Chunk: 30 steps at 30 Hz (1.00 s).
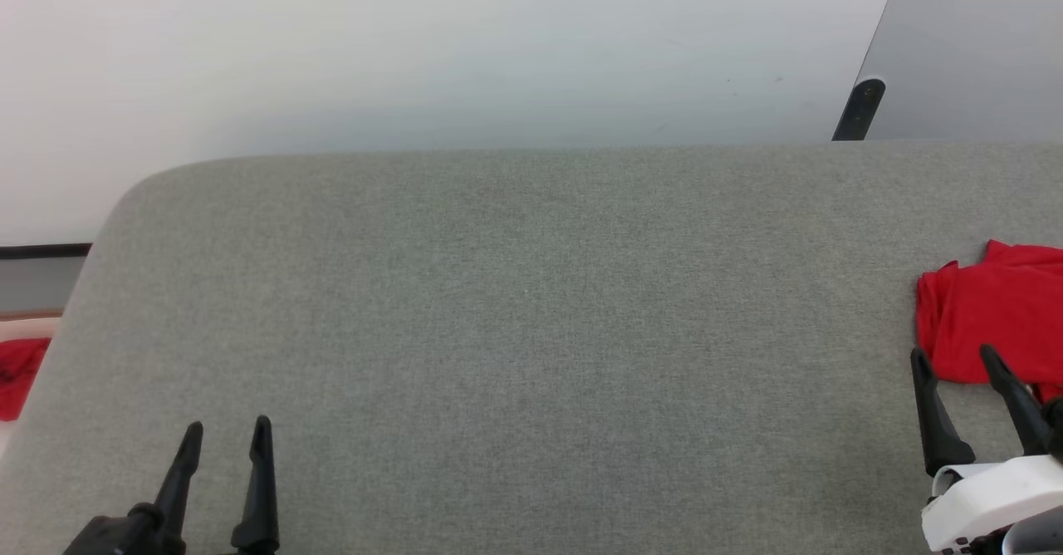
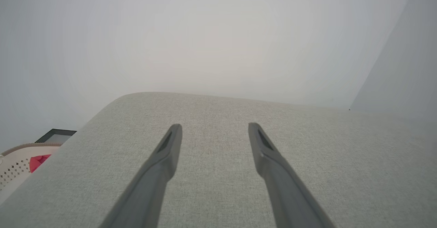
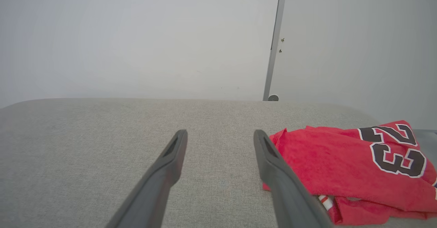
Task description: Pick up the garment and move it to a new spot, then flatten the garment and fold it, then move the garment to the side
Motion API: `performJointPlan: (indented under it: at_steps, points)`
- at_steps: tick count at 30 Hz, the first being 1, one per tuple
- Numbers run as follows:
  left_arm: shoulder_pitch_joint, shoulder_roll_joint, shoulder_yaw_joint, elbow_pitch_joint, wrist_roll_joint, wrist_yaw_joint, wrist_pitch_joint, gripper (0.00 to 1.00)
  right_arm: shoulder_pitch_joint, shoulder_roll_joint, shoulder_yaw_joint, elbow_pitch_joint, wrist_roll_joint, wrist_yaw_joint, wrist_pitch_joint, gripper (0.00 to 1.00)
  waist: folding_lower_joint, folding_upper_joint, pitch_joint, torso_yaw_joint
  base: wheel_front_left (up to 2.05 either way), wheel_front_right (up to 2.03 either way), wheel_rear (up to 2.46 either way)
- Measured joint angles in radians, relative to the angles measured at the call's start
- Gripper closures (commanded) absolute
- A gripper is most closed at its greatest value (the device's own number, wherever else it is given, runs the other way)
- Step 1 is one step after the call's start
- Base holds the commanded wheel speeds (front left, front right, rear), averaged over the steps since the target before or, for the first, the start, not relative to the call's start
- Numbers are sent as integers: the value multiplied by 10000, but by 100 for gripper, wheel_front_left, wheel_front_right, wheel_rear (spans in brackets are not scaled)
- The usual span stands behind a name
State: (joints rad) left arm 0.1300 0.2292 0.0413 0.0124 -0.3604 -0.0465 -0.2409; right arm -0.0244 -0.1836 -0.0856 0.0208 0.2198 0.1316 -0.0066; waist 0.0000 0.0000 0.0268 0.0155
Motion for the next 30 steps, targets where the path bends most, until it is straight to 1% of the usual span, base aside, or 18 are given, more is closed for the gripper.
performJointPlan:
  at_steps: [30]
  points:
    - [7,190,-138,-236,25,240,58,0,93,27,217,-148,6,0,-2,0,0,0,167,-25,0,0,0]
